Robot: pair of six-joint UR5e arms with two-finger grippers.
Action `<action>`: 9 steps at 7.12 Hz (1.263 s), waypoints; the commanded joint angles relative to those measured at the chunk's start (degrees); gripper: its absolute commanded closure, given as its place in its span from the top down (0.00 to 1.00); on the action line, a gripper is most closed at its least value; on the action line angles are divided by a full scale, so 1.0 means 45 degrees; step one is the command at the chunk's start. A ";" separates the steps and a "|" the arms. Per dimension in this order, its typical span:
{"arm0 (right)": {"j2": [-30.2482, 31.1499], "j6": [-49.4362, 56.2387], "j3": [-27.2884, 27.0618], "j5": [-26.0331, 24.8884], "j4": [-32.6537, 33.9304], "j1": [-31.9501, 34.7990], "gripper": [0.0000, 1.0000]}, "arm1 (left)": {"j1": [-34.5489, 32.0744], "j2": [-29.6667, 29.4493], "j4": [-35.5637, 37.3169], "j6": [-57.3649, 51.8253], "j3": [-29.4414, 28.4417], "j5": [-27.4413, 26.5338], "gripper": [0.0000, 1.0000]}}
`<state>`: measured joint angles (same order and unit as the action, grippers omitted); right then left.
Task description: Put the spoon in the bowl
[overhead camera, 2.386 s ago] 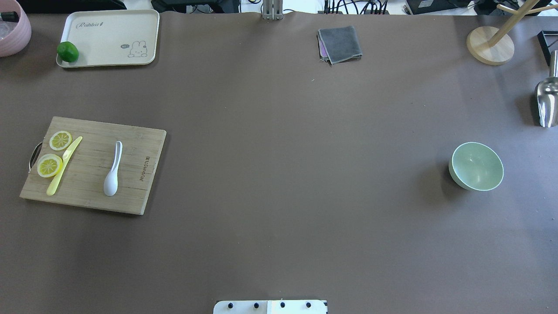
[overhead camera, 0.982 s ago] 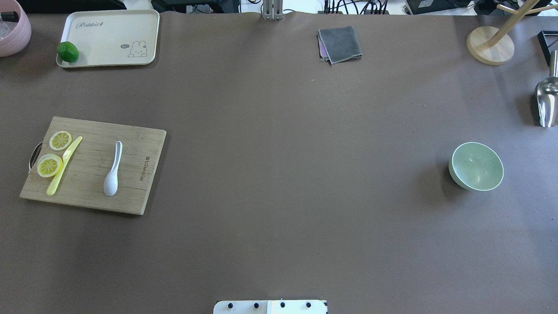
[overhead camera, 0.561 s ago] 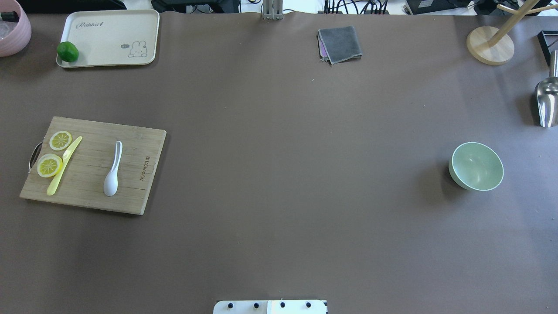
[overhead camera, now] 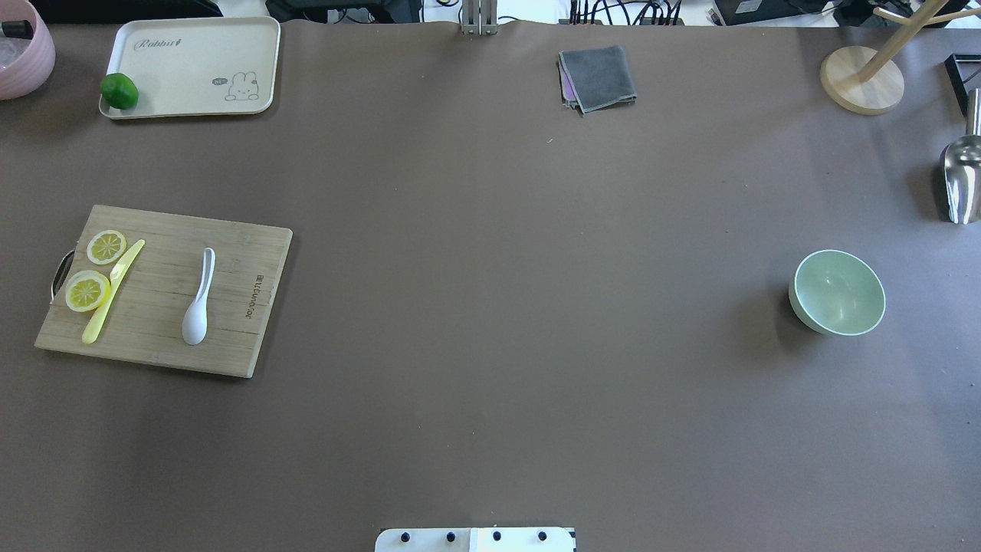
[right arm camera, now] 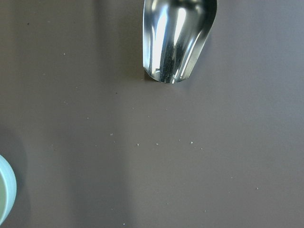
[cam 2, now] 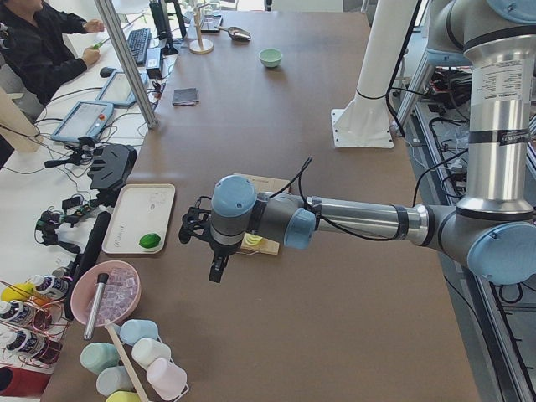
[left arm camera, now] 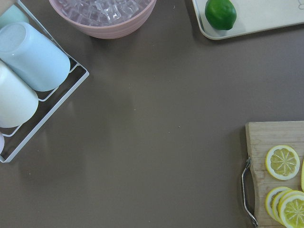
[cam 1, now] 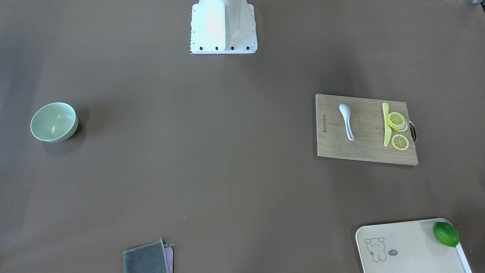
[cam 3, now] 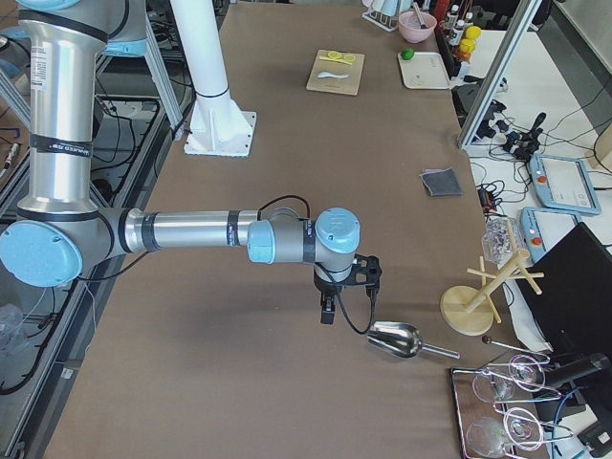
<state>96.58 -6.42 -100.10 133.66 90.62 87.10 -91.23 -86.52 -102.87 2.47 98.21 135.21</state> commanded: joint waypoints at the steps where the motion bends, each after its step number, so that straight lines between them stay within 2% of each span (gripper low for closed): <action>1: 0.0002 -0.0019 0.0037 0.0045 -0.0019 0.0000 1.00 | 0.0000 0.0027 -0.0049 0.0017 0.0088 -0.0008 0.98; 3: -0.0094 -0.0040 -0.0293 0.0142 -0.0078 -0.0019 1.00 | 0.0039 -0.0031 -0.0320 -0.0041 0.0225 0.0089 0.98; 4: -0.0114 -0.0039 -0.0856 0.0123 -0.0078 -0.0039 1.00 | 0.0117 -0.0012 -0.1696 0.0017 0.0187 0.0071 0.98; 6: -0.0716 -0.0078 -0.0978 0.0142 -0.0078 -0.0777 1.00 | 0.1535 -0.0109 -0.2955 -0.0002 0.0128 -0.0008 0.98; 7: -0.1010 -0.0620 -0.0998 0.0336 -0.0098 -0.1033 1.00 | 0.2181 -0.0651 -0.2959 0.0578 -0.0027 -0.0008 0.98; 8: -0.1361 -0.0664 -0.1056 0.0995 -0.0078 -0.1287 1.00 | 0.2594 -0.1507 -0.2940 0.1183 -0.0009 0.0050 0.98; 9: -0.1616 -0.0742 -0.0941 0.1118 -0.0098 -0.1927 1.00 | 0.3236 -0.1709 -0.2747 0.1634 -0.0434 -0.0142 0.98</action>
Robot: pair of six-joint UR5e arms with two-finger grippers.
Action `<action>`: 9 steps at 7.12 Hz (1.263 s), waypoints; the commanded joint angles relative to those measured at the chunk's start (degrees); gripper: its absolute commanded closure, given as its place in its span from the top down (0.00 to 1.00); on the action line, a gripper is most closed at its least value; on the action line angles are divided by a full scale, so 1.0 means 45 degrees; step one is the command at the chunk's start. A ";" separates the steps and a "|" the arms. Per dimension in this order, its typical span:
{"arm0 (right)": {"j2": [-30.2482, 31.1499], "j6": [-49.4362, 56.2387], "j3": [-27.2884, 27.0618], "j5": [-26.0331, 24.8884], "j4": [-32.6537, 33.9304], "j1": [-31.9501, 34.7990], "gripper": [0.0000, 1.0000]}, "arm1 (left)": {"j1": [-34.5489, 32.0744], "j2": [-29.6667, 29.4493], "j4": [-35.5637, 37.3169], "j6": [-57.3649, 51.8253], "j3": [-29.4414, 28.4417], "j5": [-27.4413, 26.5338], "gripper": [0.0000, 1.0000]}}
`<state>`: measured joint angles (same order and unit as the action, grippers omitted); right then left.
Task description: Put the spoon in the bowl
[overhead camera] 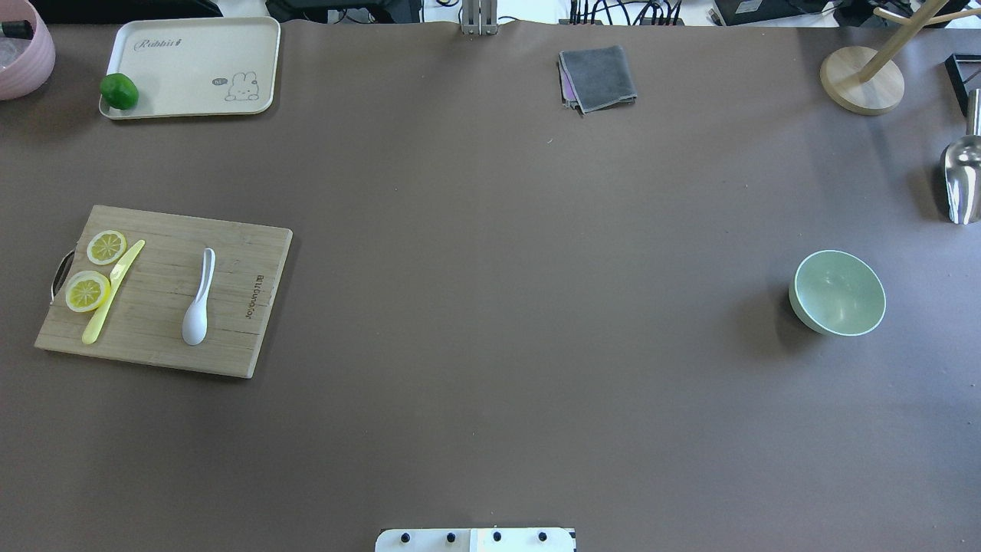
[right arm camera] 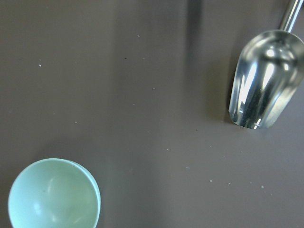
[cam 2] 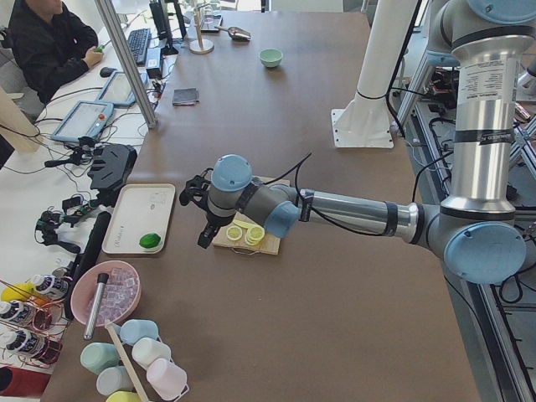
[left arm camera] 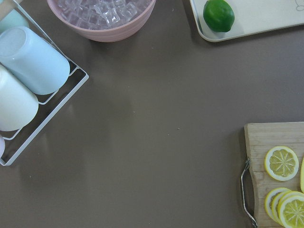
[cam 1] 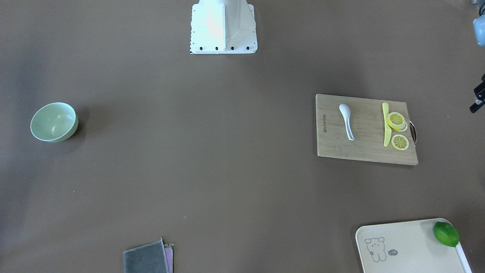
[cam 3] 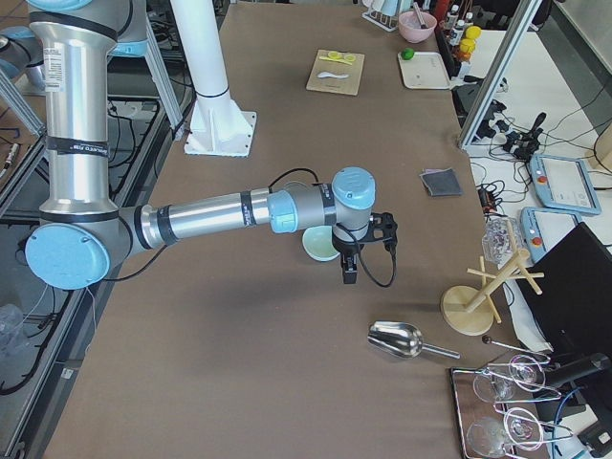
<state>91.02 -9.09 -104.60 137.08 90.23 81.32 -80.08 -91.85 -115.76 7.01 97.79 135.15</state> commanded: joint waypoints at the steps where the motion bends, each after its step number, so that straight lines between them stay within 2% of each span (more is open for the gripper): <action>1: -0.0460 -0.0149 0.0041 0.0319 -0.0263 -0.0998 1.00 | 0.0978 -0.0719 -0.0384 0.1829 -0.0635 -0.0730 0.98; 2: -0.0461 -0.0574 0.0757 0.0164 -0.1561 -0.1485 1.00 | 0.1386 -0.0682 -0.1143 0.1957 -0.0754 -0.1432 0.98; 4: -0.0461 -0.3218 0.2592 -0.0070 -0.5286 -0.2752 1.00 | 0.1954 -0.0818 -0.1306 0.3243 -0.0853 -0.1498 0.98; 5: -0.0461 -0.4433 0.2832 -0.0439 -0.6116 -0.3456 1.00 | 0.1976 -0.0819 -0.1346 0.3286 -0.0853 -0.1498 0.98; 7: -0.0364 -0.4680 0.2951 -0.0946 -0.6144 -0.4338 1.00 | 0.1996 -0.0819 -0.1346 0.3286 -0.0873 -0.1478 0.98; 9: -0.0286 -0.4700 0.3166 -0.0814 -0.6125 -0.4536 1.00 | 0.2093 -0.0858 -0.1346 0.3286 -0.0794 -0.1478 0.98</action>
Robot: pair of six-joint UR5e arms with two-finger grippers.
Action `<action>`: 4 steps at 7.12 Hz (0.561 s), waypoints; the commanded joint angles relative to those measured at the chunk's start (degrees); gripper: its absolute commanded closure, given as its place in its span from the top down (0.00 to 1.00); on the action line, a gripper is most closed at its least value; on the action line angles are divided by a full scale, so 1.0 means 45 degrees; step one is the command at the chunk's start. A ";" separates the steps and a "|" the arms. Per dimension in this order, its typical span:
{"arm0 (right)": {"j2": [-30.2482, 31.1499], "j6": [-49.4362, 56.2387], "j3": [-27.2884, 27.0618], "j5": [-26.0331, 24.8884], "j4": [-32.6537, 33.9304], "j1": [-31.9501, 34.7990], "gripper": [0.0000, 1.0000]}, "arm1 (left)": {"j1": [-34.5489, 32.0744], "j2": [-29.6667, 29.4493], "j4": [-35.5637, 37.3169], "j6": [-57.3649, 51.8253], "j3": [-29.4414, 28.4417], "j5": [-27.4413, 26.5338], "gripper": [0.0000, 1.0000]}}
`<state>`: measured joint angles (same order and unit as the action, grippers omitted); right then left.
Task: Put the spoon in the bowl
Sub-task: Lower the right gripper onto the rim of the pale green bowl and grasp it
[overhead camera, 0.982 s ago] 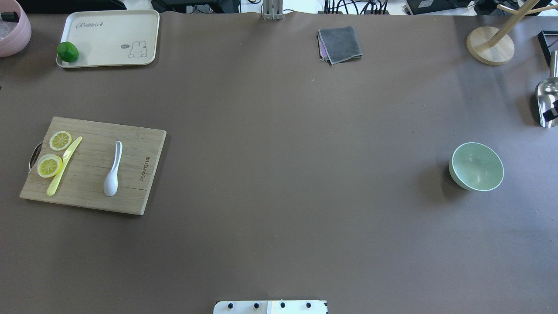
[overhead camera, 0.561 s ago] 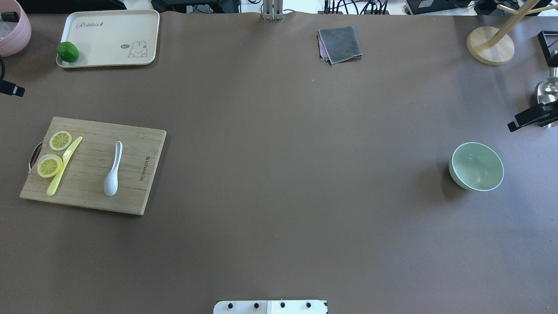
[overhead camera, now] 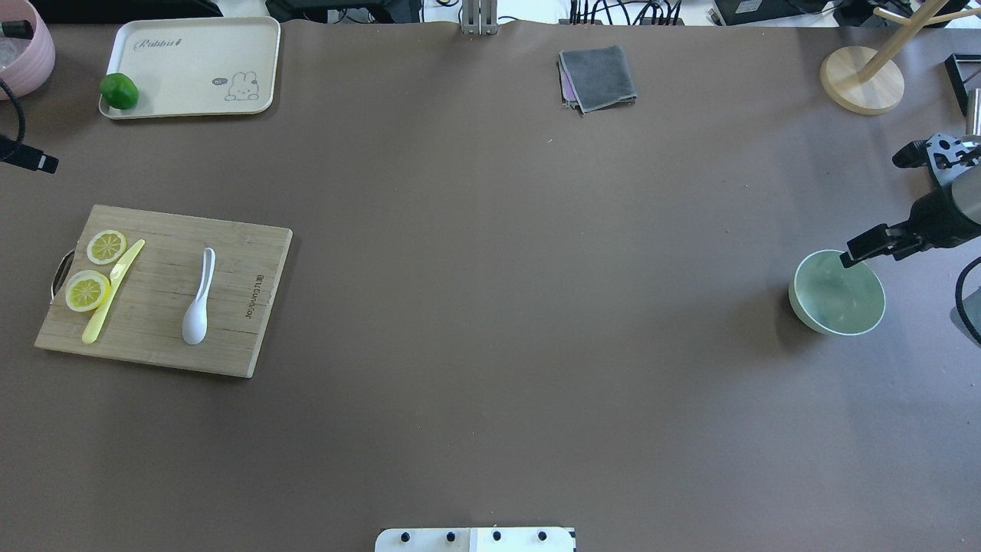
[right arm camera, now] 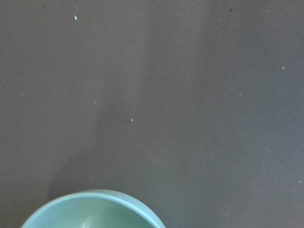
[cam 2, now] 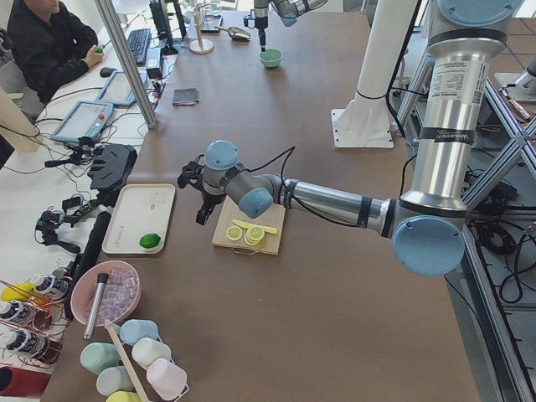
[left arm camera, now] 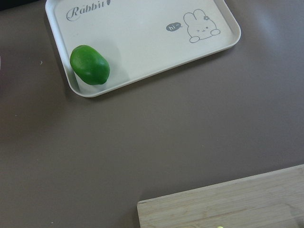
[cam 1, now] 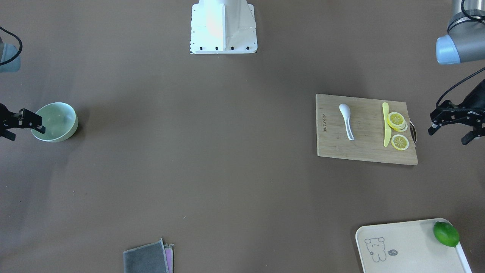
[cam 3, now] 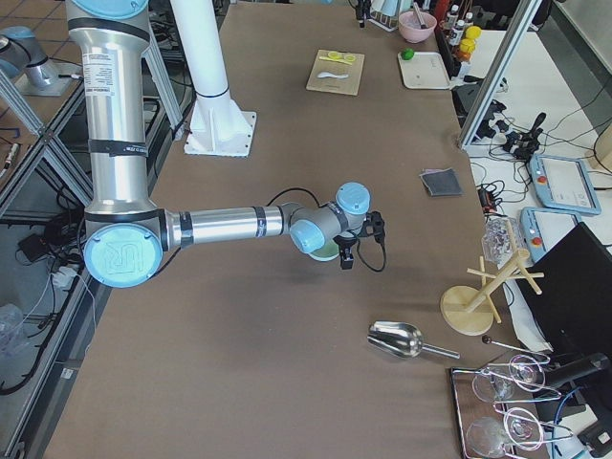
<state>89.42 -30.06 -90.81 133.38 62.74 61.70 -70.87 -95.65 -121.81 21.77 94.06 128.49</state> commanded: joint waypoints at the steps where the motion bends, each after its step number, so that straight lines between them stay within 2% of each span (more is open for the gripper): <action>1: 0.0147 -0.0078 0.0160 0.0008 -0.0016 -0.0272 0.98 | 0.0045 -0.0014 -0.0002 0.0006 0.0036 0.0002 0.98; 2: 0.0148 -0.0078 0.0199 0.0047 0.0023 -0.0331 0.73 | 0.0045 -0.0053 -0.0021 0.0044 0.0075 0.0002 0.97; 3: 0.0168 -0.0078 0.0199 0.0221 0.0042 -0.0332 0.10 | 0.0045 -0.0053 -0.0021 0.0064 0.0114 0.0022 0.96; 4: 0.0168 -0.0368 0.0122 0.0358 -0.0015 -0.0332 0.00 | 0.0026 -0.0053 -0.0118 0.0064 0.0095 0.0041 0.96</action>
<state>90.12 -30.71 -90.04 134.25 62.82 60.27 -70.68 -95.86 -121.99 22.01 94.47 128.57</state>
